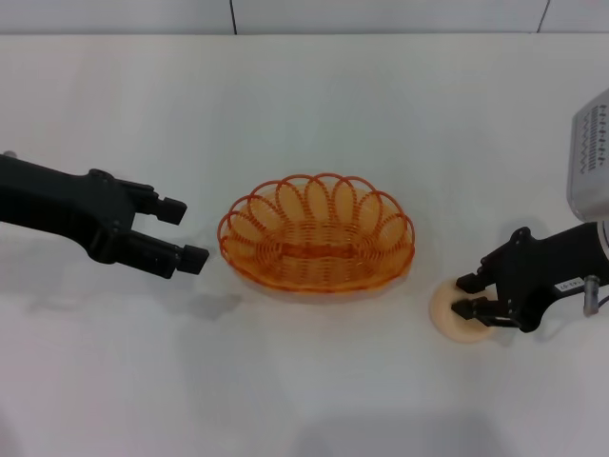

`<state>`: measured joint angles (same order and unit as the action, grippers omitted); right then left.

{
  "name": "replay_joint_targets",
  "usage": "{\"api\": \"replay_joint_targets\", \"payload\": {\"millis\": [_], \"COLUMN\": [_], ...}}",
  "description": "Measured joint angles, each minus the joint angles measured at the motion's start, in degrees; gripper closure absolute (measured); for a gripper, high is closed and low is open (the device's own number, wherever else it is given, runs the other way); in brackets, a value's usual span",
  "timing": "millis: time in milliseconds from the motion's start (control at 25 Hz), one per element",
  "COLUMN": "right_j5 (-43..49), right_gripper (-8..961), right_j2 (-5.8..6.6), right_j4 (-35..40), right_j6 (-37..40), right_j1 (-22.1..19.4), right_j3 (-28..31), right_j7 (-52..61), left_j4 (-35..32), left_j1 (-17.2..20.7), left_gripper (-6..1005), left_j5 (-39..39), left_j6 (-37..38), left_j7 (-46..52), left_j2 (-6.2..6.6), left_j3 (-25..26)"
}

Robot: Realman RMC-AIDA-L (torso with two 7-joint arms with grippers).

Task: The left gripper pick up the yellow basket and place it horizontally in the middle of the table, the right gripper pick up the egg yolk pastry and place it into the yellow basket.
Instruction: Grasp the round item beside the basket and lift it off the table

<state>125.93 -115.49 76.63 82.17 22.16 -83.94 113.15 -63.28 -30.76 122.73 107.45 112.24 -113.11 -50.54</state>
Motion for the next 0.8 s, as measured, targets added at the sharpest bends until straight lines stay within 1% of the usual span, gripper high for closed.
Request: {"api": "replay_joint_targets", "payload": {"millis": [360, 600, 800], "right_j5": [0.02, -0.73, -0.87], "right_gripper": [792, 887, 920], "right_j2": [0.16, 0.09, 0.01], "right_j4": [0.5, 2.1, 4.65], "right_j6": [0.16, 0.2, 0.08], "right_j1": [0.03, -0.31, -0.34], "right_j3": [0.43, 1.2, 1.24], "right_j7": [1.52, 1.58, 2.72], "left_j4": [0.0, 0.23, 0.43], "left_j1": [0.0, 0.43, 0.69], "left_gripper": [114, 114, 115], "left_j5": [0.05, 0.33, 1.73], "left_j6": [-0.06, -0.17, -0.5], "left_j7": [-0.08, -0.61, -1.23], "left_j2": [0.06, 0.45, 0.49], "left_j3": [0.0, 0.0, -0.02]}}
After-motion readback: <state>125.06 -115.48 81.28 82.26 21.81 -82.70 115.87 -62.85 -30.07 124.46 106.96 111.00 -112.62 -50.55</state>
